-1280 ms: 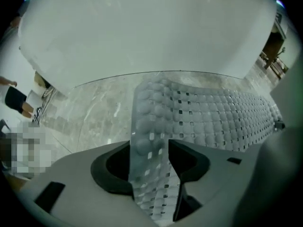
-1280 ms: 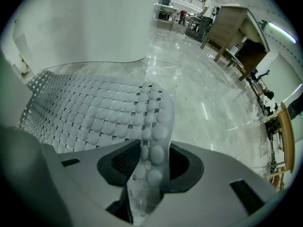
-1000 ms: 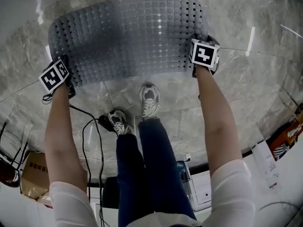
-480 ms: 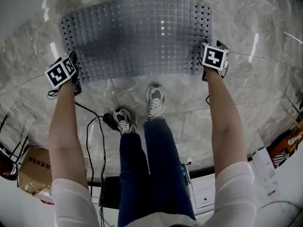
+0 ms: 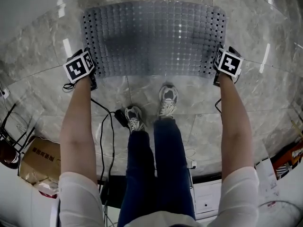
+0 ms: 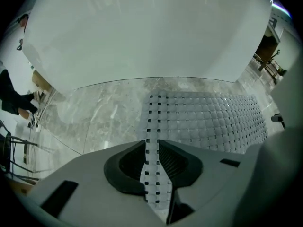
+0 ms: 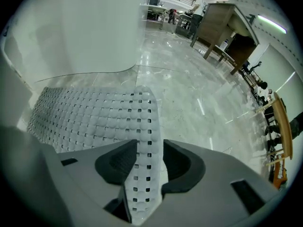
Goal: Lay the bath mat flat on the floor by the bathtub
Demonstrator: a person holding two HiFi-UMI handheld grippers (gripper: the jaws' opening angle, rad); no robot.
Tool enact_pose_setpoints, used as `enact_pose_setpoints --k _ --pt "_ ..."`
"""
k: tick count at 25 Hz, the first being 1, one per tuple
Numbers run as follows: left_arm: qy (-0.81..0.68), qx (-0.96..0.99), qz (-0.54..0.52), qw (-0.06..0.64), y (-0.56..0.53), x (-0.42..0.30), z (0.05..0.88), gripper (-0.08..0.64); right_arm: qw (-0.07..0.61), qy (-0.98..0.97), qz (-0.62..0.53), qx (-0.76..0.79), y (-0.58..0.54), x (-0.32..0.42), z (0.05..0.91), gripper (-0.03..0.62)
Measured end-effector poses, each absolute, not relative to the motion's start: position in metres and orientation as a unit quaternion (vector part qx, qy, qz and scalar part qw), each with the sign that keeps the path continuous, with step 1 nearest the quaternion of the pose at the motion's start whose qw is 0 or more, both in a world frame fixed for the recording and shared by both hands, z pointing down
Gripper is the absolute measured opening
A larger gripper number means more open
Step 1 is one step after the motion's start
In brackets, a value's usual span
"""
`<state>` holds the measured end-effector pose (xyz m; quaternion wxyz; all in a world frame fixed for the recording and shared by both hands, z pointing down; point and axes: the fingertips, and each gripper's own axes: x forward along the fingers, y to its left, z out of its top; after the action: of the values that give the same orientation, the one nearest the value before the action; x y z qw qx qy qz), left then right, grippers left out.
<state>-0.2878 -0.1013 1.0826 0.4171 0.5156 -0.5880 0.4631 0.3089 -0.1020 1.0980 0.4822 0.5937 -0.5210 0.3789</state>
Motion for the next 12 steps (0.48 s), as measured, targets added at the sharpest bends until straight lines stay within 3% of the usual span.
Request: enact_pose_setpoints --k 2,4,12 --pt "-0.582 0.522 0.466 0.414 -0.103 -0.285 1.075 0.084 0.484 -0.523 0.379 0.591 -0.103 0.303 1.090 0.104" --pt "-0.577 0.527 0.464 0.418 -0.105 -0.284 1.068 0.064 0.484 -0.529 0.382 0.583 -0.105 0.291 1.082 0.065" --pt "-0.571 0.539 0.423 0.452 -0.107 -0.258 1.030 0.048 0.461 -0.541 0.410 0.571 -0.108 0.265 1.044 0.035"
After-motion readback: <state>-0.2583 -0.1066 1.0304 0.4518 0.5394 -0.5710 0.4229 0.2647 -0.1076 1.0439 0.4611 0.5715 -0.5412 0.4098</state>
